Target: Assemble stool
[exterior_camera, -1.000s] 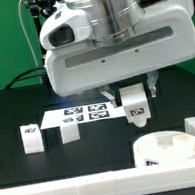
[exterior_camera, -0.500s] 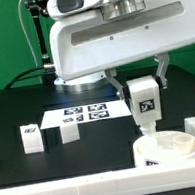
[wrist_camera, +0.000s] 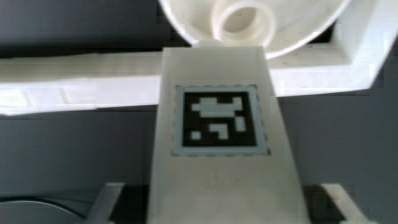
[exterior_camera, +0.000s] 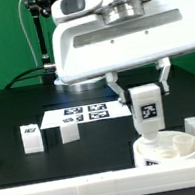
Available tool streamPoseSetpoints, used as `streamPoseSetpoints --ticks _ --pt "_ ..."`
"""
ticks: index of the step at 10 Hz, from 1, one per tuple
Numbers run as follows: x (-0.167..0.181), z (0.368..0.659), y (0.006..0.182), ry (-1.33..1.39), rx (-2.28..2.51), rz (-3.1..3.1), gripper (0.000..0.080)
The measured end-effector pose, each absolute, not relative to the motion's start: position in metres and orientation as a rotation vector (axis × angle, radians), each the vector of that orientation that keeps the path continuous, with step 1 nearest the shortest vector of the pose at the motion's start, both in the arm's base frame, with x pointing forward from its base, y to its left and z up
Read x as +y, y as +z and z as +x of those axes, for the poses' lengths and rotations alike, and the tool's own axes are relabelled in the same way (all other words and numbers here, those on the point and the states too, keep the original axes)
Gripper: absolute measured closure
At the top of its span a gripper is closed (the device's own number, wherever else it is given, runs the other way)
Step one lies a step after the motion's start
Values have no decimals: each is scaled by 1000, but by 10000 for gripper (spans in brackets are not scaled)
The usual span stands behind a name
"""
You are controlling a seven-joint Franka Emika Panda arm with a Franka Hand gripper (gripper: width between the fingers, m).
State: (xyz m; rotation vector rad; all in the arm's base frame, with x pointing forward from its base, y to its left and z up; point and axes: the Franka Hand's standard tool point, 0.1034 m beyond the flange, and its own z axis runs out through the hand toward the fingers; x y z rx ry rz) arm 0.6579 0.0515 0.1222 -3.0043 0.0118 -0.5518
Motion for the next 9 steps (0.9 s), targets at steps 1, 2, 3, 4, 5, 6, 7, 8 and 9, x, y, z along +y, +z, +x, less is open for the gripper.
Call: streamPoseSetpoints --ticks 1,2,3,4,5,6,7,8,9 --pt "59 660 122 -553 -35 -3009 461" --pt "61 660 119 -530 -80 -3013 461" --pt "61 660 120 -530 -74 -3013 461" --pt "61 659 119 -528 -75 -3013 461" --pt "61 659 118 -528 -82 -3014 461" --pt "63 658 115 -522 -94 -3015 461" --pt "64 657 112 -515 -106 -3016 461" --pt "65 657 109 -510 -122 -3018 461" --pt "64 656 107 -504 -132 -3020 461"
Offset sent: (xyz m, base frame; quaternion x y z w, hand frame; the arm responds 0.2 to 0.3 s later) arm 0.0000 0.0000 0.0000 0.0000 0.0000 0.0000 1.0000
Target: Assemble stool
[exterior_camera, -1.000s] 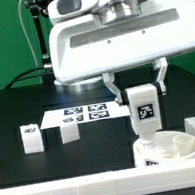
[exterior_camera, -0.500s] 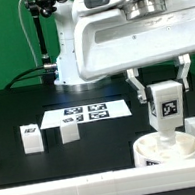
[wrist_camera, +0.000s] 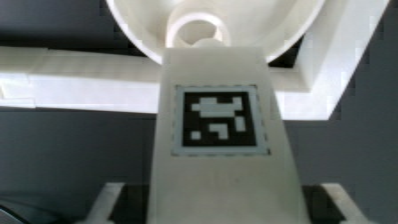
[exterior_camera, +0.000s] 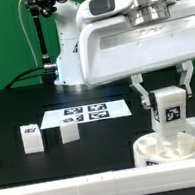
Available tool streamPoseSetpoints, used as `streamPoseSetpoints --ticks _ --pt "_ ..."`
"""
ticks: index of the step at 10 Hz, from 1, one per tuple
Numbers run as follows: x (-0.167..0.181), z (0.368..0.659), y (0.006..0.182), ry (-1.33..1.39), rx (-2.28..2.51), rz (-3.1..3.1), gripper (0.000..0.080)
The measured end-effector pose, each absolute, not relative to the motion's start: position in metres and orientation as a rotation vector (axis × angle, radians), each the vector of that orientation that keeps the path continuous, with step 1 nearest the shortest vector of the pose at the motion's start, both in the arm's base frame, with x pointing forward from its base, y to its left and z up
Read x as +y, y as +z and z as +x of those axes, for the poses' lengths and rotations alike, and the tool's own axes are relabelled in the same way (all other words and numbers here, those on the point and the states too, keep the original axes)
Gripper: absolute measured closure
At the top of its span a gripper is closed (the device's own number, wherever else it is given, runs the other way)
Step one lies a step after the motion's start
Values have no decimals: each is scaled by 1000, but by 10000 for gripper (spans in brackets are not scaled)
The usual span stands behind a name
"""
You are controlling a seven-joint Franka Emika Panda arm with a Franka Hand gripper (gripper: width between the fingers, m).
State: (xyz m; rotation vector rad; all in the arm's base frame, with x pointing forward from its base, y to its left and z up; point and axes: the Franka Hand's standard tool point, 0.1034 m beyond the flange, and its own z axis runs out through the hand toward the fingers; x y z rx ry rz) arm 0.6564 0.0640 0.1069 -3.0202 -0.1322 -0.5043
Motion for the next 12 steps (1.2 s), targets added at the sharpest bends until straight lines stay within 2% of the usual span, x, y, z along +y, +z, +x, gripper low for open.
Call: streamPoseSetpoints --ticks 12 --pt "62 647 79 -456 -142 -3031 459"
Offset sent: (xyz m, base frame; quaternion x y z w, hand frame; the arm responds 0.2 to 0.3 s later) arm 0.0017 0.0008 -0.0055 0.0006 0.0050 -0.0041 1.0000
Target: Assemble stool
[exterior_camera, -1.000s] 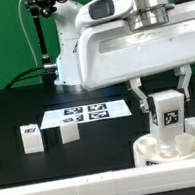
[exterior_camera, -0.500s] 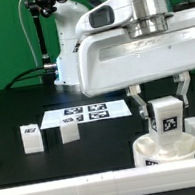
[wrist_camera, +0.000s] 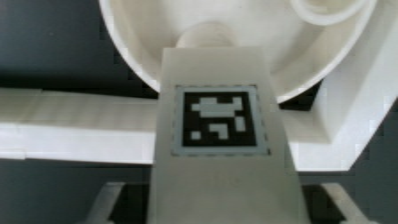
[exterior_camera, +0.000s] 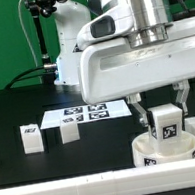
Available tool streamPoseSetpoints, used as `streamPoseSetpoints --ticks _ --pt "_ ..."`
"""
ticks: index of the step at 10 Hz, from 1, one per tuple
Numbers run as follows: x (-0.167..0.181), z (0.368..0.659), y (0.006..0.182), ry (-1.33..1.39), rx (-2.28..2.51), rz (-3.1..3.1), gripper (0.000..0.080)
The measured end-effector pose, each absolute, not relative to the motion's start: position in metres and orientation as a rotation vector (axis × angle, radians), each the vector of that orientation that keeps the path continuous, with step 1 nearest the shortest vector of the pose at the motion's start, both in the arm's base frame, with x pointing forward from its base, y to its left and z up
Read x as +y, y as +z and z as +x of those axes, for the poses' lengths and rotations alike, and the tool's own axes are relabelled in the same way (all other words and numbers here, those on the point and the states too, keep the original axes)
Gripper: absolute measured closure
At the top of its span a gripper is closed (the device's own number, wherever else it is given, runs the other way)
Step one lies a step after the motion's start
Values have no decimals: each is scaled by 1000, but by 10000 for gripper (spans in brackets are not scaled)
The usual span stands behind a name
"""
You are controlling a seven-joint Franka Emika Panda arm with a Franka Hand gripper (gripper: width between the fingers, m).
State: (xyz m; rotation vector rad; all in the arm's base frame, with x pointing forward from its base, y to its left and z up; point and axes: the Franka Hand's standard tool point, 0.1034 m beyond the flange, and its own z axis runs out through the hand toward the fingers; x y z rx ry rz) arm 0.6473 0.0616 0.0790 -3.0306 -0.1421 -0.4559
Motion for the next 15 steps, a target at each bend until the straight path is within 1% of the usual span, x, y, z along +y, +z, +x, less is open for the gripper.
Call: streamPoseSetpoints --ticks 5,6,7,8,9,12,15 --pt "59 650 79 -527 -121 -3023 459" --pt "59 650 79 -527 -121 -3023 282" --pt "59 650 79 -525 -119 -3023 282" --pt "60 650 84 -519 -109 -3020 177" --pt "60 650 90 -514 -110 -3020 158" --pt "60 654 101 -496 -113 -3019 151" --pt "60 654 100 -486 -114 -3019 151"
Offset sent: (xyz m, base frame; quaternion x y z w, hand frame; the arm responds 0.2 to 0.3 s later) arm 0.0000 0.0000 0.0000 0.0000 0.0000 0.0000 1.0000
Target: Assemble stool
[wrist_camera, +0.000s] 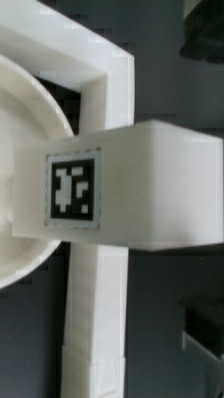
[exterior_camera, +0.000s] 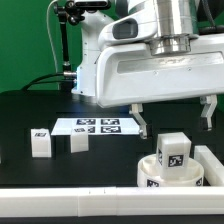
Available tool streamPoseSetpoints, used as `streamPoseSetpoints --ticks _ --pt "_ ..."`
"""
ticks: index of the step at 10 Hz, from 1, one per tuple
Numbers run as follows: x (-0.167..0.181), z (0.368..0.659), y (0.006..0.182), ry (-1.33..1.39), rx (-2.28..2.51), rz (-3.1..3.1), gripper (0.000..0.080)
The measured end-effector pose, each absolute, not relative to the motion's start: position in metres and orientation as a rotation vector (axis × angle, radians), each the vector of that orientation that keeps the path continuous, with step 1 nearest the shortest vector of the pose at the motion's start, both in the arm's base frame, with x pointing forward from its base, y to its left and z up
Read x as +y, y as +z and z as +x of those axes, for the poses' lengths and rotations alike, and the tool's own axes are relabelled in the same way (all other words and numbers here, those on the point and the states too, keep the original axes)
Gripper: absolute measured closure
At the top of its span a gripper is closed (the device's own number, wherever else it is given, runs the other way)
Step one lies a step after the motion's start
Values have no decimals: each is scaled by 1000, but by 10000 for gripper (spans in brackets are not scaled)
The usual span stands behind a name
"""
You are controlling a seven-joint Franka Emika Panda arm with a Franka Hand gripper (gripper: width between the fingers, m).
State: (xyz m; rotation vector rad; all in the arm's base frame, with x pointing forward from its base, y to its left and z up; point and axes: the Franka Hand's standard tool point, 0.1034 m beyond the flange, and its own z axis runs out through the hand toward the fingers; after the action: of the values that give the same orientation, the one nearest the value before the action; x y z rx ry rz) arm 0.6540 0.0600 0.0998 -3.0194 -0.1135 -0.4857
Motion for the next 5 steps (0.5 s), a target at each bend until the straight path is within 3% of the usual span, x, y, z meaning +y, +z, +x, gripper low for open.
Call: streamPoseSetpoints --ticks 3,5 --pt "61 649 95 -396 -117 -3025 151" --pt "66 643 93 -157 -132 -3024 151"
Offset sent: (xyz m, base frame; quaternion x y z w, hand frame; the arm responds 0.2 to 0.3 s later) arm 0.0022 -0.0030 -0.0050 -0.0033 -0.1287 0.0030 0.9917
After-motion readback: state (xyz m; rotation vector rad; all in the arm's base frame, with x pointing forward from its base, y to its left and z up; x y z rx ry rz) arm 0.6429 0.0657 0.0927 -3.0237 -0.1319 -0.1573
